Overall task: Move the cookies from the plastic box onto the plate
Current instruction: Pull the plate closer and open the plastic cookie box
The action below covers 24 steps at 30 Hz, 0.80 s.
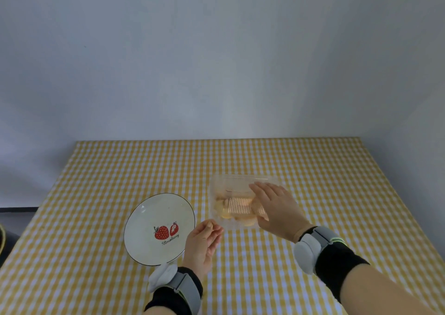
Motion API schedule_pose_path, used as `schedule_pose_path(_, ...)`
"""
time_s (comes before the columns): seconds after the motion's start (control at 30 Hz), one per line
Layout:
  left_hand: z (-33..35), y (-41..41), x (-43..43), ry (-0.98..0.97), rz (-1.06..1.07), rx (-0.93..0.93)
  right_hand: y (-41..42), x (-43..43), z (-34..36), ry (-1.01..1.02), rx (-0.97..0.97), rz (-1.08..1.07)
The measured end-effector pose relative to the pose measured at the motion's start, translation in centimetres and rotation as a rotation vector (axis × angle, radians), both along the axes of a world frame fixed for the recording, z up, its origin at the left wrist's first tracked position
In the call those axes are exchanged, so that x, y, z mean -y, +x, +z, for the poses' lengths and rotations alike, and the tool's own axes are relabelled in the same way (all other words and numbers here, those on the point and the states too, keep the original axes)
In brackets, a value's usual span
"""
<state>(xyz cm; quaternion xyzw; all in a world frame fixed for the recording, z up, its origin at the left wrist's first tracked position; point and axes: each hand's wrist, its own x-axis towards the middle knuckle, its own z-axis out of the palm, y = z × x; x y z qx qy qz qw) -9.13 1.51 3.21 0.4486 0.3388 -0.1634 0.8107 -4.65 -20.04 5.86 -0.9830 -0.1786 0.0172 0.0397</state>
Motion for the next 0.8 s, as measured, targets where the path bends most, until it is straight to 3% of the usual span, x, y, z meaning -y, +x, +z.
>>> schedule_pose_path(0.33, -1.0, -0.5, 0.8, -0.015, 0.148, -0.099, -0.3, 1.9, 0.1, -0.007, -0.074, -0.046)
schedule_pose_path(0.57, -0.4, -0.4, 3.6, -0.088, -0.031, -0.233, -0.8, 2.0, -0.8, 0.013, 0.022, -0.049)
schedule_pose_path(0.8, -0.5, 0.1, 6.5, -0.18, 0.008, -0.266, -0.9, 1.9, -1.0, 0.001, 0.073, -0.019)
